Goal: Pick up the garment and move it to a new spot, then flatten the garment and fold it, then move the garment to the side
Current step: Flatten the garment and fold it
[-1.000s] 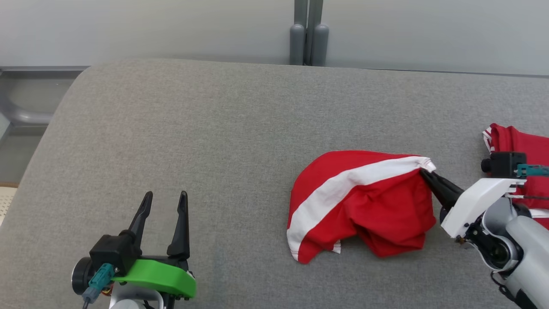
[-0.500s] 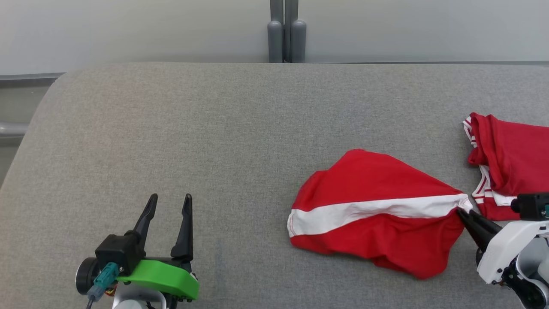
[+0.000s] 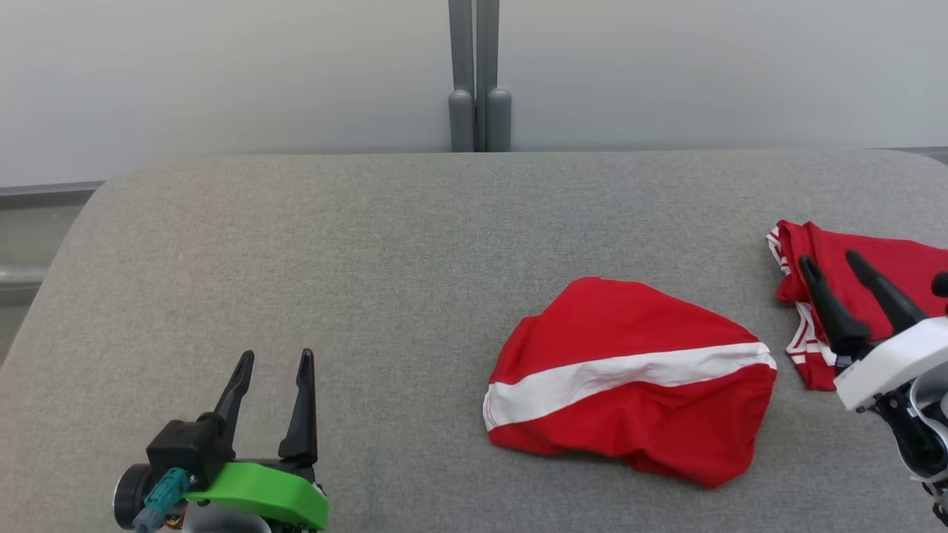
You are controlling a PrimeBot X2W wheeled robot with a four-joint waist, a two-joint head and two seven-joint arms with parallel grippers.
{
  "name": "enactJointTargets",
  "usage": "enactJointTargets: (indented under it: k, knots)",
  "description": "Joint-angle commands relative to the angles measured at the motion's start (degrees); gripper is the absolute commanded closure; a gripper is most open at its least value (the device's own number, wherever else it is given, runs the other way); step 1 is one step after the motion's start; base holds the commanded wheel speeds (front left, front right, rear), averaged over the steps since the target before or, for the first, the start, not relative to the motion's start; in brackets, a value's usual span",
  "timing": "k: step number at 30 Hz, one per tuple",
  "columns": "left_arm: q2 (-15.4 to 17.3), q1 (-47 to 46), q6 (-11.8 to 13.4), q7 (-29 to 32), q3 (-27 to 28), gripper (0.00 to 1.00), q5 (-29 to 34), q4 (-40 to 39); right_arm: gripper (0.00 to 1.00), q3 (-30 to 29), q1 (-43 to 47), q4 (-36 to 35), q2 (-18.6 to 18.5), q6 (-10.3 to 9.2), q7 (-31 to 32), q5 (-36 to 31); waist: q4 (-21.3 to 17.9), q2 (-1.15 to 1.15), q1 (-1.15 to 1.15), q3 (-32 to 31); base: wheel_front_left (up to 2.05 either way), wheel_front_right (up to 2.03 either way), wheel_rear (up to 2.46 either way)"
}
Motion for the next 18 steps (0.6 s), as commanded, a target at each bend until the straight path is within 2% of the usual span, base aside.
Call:
enactJointTargets:
  k: [1, 5, 9, 13, 18]
  knots:
    - [0.26, 0.52, 0.23, -0.33, 0.20, 0.00, -0.03, -0.31, 0.00, -3.53, 1.85, -2.55, 1.53, -0.05, -0.23, -2.84, -1.04, 0.00, 0.00, -0.78, 0.00, 0.00, 0.00]
    - [-0.12, 1.09, 0.53, -0.83, 0.84, 0.00, 0.06, -1.08, 0.00, -14.05, 7.29, -10.24, 8.16, -0.03, -0.22, -11.04, -1.70, 0.00, 0.00, -1.27, 0.00, 0.00, 0.00]
    - [-0.17, 1.41, 0.59, -1.30, 2.11, 0.00, 0.03, -1.73, 0.00, -20.51, 13.26, -17.03, 14.05, -0.03, -0.24, -17.45, -1.97, 0.00, 0.00, -1.74, 0.00, 0.00, 0.00]
    - [-0.39, 2.13, 0.43, -1.43, 2.45, 0.00, 0.20, -2.10, 0.00, -23.27, 17.75, -19.67, 17.94, -0.03, -0.24, -20.75, -2.45, 0.00, 0.00, -1.96, 0.00, 0.00, 0.00]
    - [-0.89, 2.03, -0.70, -0.46, 1.23, 0.00, -0.74, -1.07, 0.00, -22.92, 19.06, -20.21, 18.72, -0.03, -0.25, -22.58, -3.09, 0.00, 0.00, -1.89, 0.00, 0.00, 0.00]
